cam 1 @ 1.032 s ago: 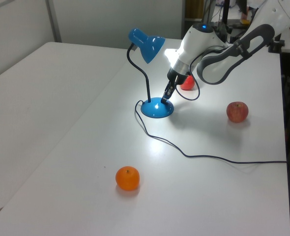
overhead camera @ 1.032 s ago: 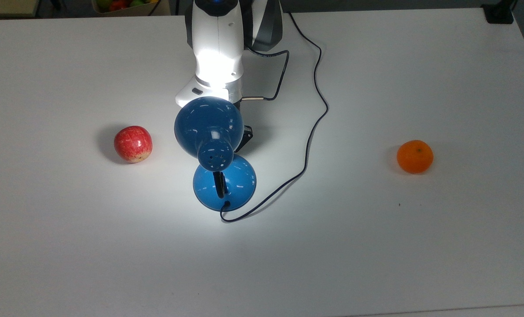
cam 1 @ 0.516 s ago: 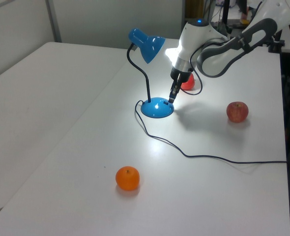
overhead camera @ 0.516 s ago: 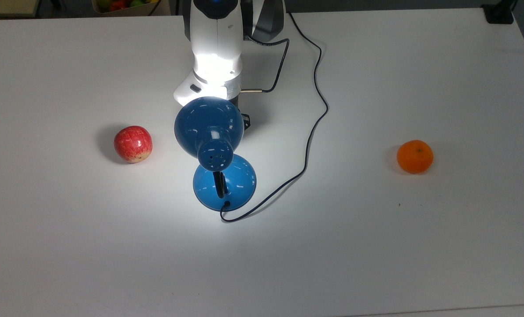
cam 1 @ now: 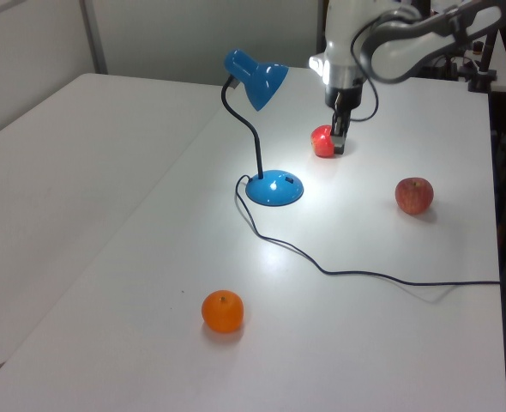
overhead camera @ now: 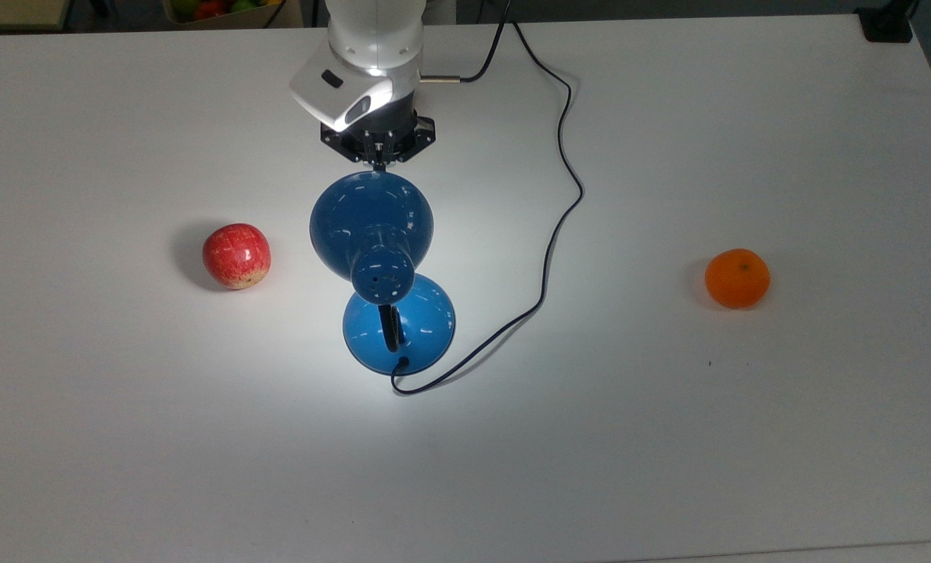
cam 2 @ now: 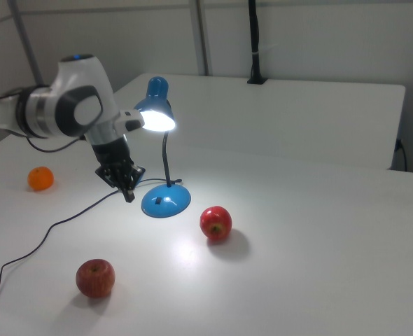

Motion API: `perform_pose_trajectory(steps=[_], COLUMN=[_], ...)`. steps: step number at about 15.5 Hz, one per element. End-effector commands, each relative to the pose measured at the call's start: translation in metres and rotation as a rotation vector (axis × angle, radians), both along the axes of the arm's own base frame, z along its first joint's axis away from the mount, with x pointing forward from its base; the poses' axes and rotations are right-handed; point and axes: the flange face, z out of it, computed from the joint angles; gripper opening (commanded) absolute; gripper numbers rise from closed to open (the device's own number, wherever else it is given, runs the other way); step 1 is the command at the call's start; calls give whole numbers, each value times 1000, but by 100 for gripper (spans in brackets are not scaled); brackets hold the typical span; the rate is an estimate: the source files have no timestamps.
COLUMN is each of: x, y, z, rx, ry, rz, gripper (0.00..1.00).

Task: Turn on desk lamp

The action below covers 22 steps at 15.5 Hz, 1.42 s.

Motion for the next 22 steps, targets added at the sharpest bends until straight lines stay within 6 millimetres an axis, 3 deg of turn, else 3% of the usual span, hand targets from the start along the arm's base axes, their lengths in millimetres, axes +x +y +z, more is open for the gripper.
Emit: perform_pose_trajectory(steps=[1, 6, 9, 11, 14, 15, 16, 18, 22], x=[-29, -29, -29, -29, -29, -30, -33, -36, -38], y=[-5, -16, -17, -18, -17, -17, -18, -18, -19], z=[59, 125, 148, 151, 157, 164, 166, 170, 171], rx=[-34, -40, -35, -27, -21, -20, -22, -25, -26], ry=[28, 41, 30, 27, 18, 19, 39, 58, 68], rz=[-32, -57, -64, -68, -72, -74, -76, -76, -77], gripper=[0, 2, 6, 10, 30, 47, 73, 99, 100])
